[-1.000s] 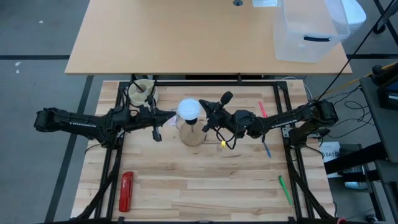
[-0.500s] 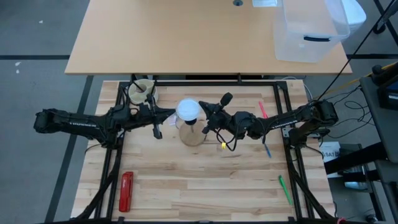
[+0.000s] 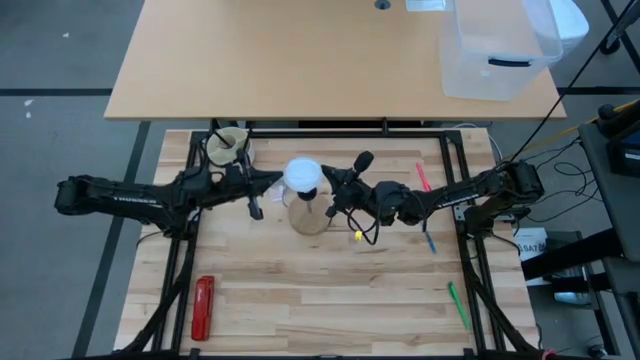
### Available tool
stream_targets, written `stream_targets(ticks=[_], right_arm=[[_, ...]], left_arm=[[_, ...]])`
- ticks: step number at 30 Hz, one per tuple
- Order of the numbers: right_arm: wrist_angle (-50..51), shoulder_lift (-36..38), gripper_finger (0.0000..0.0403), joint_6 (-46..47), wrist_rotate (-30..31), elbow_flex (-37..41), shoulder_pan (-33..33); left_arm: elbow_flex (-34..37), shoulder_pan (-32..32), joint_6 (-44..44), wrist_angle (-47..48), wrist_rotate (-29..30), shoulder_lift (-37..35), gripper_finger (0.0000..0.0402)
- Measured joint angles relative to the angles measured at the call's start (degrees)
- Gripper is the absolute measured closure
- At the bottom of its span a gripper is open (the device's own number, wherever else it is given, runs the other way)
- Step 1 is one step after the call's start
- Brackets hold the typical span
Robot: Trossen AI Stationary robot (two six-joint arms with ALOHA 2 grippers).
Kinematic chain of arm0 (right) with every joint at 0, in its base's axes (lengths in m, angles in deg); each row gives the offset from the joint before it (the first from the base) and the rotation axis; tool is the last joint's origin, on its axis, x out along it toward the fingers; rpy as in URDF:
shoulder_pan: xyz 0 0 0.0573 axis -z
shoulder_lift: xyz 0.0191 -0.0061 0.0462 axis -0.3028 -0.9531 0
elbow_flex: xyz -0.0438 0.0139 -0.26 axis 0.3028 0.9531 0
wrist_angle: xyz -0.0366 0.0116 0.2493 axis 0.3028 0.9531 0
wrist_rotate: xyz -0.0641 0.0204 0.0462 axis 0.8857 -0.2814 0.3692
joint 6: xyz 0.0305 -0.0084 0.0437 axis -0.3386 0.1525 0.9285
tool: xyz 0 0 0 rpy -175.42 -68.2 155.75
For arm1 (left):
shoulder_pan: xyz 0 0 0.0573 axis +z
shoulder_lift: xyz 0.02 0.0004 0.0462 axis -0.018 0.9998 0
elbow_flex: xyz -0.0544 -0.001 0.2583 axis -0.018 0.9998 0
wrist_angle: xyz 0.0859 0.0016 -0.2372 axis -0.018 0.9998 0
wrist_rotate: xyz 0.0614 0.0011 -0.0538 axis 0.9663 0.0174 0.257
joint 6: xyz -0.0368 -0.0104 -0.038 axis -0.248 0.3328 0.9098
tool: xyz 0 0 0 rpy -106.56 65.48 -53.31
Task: Screw lightbulb
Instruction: Insert the lightbulb into the desk lamp
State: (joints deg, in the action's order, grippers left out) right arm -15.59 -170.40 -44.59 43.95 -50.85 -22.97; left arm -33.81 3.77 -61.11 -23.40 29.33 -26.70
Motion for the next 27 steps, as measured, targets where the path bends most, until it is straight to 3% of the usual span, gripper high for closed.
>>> stream_targets(ticks=[19, 27], right_arm=[[2.3, 0.0, 0.0403, 0.8, 0.6, 0.0, -2.3], [2.7, 0.0, 0.0403, 1.4, 2.3, 0.0, -3.5]], left_arm=[[0.0, 2.9, 1.8, -1.3, -0.8, 0.8, 0.0402], [0.0, 2.8, 2.6, -1.8, 1.3, 0.8, 0.0402]])
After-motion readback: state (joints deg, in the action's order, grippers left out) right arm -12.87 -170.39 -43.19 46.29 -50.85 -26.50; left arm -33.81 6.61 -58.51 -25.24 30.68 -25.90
